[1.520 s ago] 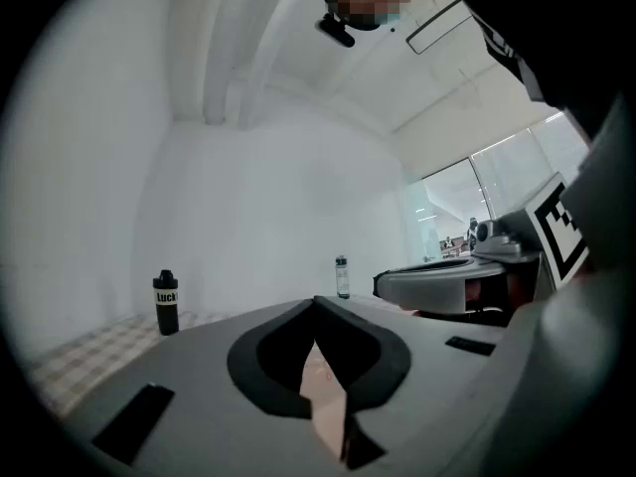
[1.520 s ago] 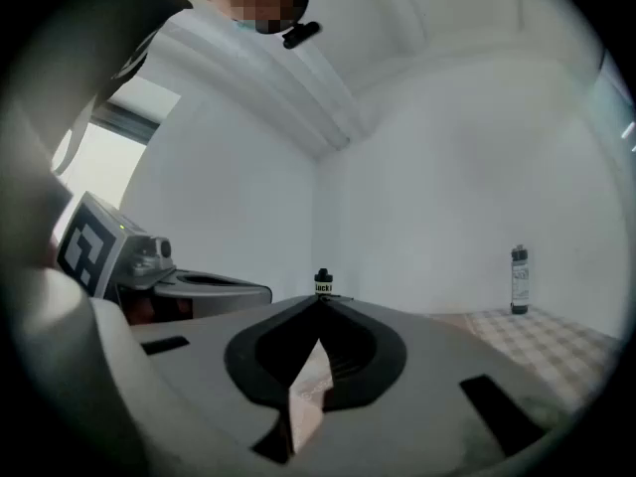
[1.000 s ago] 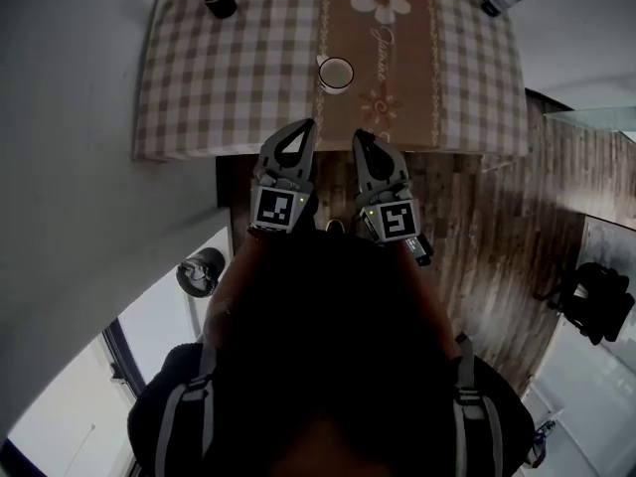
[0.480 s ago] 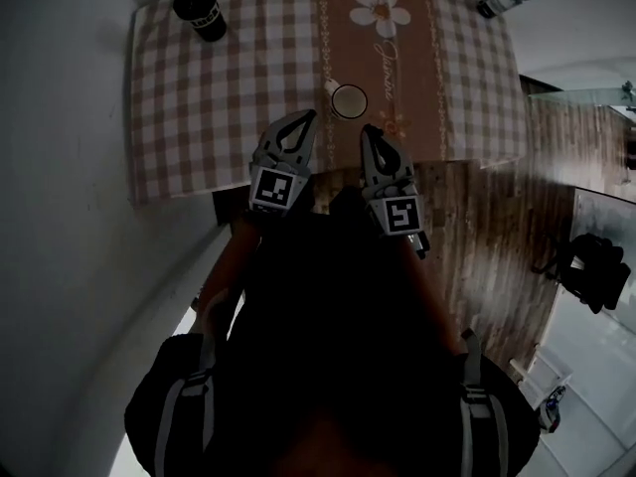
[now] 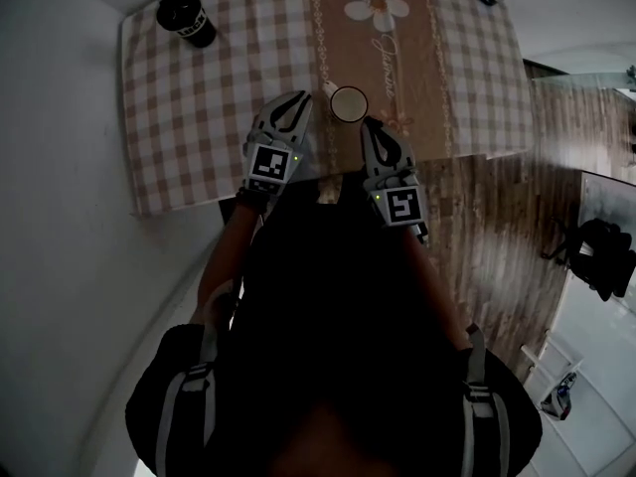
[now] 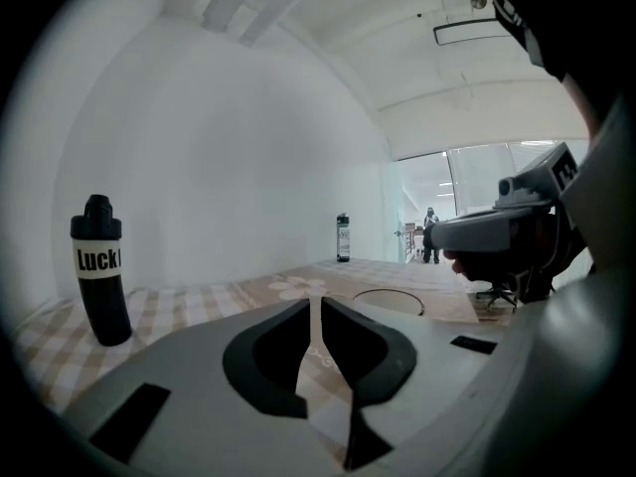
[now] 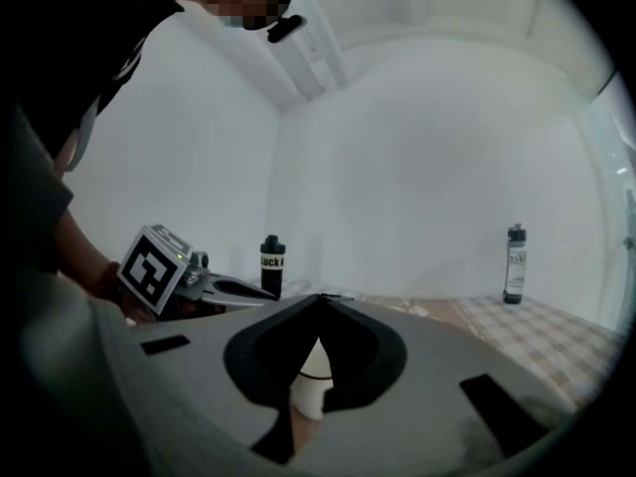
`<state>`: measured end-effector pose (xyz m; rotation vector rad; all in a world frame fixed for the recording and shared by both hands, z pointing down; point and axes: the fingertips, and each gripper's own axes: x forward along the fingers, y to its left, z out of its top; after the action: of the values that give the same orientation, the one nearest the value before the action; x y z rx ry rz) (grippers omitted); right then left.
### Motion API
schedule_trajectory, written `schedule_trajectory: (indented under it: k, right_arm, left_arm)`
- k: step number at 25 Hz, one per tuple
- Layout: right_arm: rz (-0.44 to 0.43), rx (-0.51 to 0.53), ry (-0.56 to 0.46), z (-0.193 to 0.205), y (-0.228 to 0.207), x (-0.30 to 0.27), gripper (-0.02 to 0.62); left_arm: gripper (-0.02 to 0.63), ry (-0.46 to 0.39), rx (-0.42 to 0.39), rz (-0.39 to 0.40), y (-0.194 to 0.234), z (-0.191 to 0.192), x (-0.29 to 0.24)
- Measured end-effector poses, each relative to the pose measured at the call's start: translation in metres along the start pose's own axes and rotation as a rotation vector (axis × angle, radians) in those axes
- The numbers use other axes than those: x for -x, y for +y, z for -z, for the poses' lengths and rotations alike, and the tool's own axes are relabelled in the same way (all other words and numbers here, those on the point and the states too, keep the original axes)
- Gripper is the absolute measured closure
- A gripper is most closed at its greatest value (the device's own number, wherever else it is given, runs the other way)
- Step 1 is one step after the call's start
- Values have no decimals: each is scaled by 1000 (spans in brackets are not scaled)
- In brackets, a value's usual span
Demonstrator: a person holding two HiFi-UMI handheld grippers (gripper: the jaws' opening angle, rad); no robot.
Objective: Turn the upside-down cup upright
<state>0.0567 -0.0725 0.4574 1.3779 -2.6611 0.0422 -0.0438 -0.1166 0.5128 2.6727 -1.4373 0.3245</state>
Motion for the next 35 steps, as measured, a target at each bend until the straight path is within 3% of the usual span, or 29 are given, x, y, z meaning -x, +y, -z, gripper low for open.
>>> schedule_trajectory:
  k: [9,13,23,28,31,35]
  right_arm:
    - [-17,6,-20,10,-18,1,592]
    - [20,-15,-33,10,-26,1,592]
    - [68,-33,-1,21,-44,15,592]
    - [51,-30,-5,21,-43,8,592]
    - [33,-29,4,22,-40,4,592]
    - [5,-26,13,25,-35,-2,593]
  left_arm:
    - [497,57,-54,94,-15,25,-36]
    - [466,94,-83,111,-18,39,-46]
    - [480,111,-37,148,-15,48,-71]
    - [494,114,-11,169,-15,51,-79]
    - [550,112,7,197,-20,52,-80]
    - [563,111,61,207,-20,52,-81]
